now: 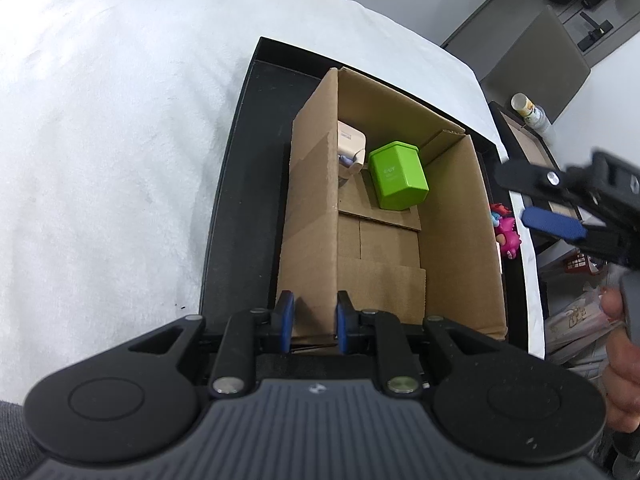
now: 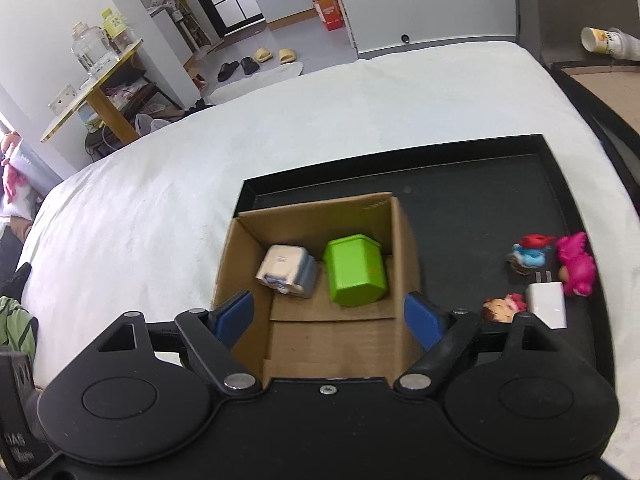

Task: Organize rigid objects
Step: 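Withdraw the right gripper from the box toward the remaining toys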

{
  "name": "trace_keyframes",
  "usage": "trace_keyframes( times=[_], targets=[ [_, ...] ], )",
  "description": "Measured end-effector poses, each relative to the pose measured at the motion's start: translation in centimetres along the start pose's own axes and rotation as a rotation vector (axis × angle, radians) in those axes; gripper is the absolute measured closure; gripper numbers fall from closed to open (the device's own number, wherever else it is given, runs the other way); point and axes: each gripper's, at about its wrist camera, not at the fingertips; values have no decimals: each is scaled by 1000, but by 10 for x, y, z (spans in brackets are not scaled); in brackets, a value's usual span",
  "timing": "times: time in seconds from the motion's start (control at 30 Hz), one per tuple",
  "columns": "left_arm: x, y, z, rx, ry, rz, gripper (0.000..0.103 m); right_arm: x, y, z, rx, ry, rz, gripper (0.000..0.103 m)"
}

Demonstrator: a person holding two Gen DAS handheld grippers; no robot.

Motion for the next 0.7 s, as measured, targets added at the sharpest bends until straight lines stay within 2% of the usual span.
trace_keyframes(
  times=[0.1,0.2,0.7],
  targets=[
    [0,0,0,2,-2,0,84,0,7,10,-14,-3,14,20],
    [0,0,0,3,-4,-1,84,-1,15,21,-15,-27,40,13],
    [0,-3,4,32,-6,-4,84,-20,28,78,-59,-129,50,12]
  ],
)
Point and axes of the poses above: each gripper's, at about its wrist camera, not at the fingertips, and y roughly against the way its jaws point, z to its right, x to its top, and after that the axes turned 1 degree about y, right-handed
